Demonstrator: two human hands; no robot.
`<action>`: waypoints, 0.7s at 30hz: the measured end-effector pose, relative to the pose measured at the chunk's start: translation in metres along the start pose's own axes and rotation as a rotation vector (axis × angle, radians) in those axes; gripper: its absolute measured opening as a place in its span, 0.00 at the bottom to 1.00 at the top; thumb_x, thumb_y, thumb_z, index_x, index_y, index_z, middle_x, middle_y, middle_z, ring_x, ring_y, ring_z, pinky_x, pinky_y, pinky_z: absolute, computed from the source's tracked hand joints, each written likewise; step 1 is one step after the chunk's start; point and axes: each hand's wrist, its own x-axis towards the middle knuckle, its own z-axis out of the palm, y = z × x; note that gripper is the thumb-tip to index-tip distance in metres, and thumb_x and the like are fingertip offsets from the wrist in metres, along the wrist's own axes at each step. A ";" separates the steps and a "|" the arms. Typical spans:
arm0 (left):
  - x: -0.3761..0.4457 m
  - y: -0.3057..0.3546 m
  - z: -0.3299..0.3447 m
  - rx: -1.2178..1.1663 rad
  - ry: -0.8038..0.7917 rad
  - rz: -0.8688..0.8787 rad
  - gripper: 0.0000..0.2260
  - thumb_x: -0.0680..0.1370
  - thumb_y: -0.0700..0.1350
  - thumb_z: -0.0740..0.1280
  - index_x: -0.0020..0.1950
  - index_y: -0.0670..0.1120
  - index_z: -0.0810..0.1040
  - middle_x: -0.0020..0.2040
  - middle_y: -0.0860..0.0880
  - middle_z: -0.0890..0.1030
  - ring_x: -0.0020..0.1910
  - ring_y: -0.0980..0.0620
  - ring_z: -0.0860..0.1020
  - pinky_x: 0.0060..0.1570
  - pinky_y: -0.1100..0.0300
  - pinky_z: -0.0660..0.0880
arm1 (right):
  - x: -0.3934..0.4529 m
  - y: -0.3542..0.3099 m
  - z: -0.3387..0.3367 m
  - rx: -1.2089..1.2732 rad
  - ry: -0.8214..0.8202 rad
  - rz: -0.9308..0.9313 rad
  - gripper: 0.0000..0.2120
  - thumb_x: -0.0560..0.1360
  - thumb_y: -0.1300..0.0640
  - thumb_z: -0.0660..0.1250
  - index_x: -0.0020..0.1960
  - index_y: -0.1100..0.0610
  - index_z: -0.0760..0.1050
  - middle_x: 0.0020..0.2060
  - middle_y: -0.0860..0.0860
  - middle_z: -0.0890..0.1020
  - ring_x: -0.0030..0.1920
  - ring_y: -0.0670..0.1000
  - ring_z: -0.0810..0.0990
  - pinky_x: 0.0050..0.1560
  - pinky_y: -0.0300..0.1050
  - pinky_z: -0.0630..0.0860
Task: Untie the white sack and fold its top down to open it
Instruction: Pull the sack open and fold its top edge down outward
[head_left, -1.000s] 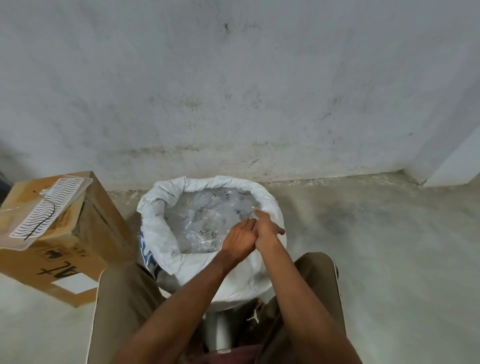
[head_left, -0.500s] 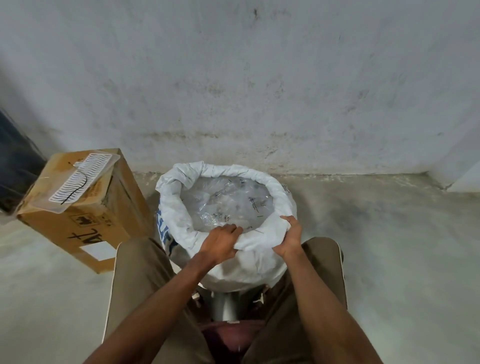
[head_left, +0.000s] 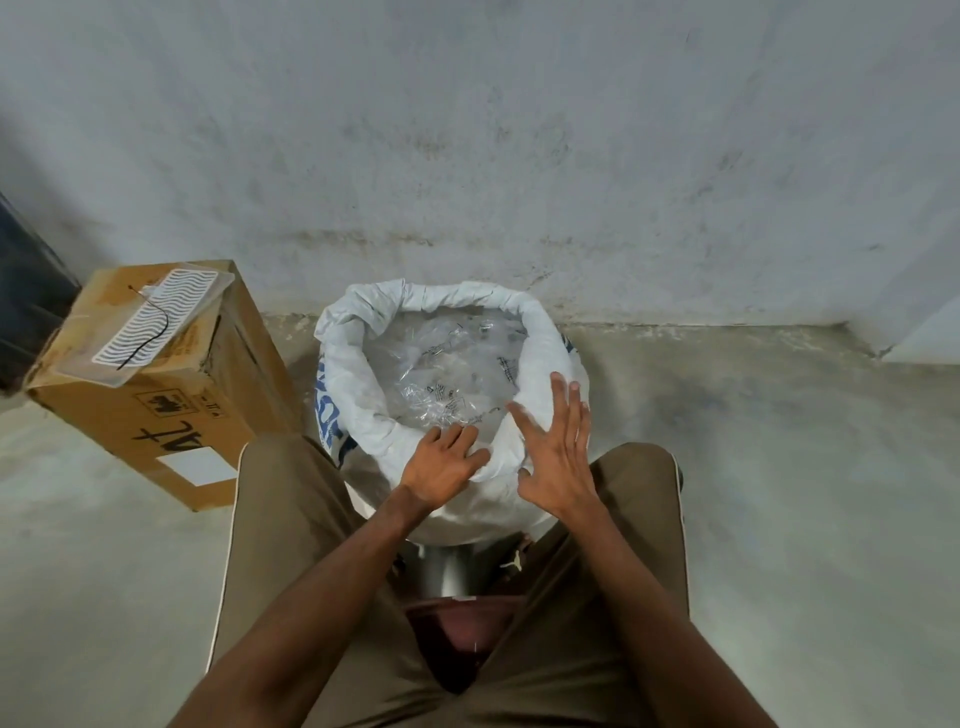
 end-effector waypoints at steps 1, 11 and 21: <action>0.000 0.002 -0.001 -0.009 0.014 -0.004 0.10 0.64 0.36 0.67 0.42 0.48 0.77 0.44 0.45 0.77 0.40 0.43 0.76 0.35 0.54 0.69 | -0.002 -0.002 0.001 -0.051 0.011 -0.042 0.50 0.60 0.59 0.72 0.80 0.46 0.59 0.80 0.64 0.41 0.79 0.66 0.35 0.78 0.69 0.45; 0.003 -0.014 -0.024 -0.452 -0.280 -0.102 0.18 0.63 0.52 0.71 0.50 0.51 0.75 0.47 0.50 0.75 0.44 0.49 0.75 0.44 0.56 0.72 | 0.020 -0.005 0.028 -0.123 -0.066 -0.216 0.21 0.53 0.64 0.77 0.45 0.56 0.80 0.37 0.52 0.81 0.37 0.55 0.79 0.43 0.49 0.73; 0.003 -0.045 -0.041 -0.173 -0.424 -0.085 0.15 0.69 0.47 0.72 0.52 0.47 0.72 0.48 0.48 0.79 0.46 0.44 0.79 0.43 0.52 0.73 | 0.010 -0.012 0.044 -0.044 -0.135 -0.078 0.25 0.55 0.48 0.74 0.49 0.49 0.73 0.44 0.46 0.75 0.45 0.53 0.75 0.46 0.50 0.64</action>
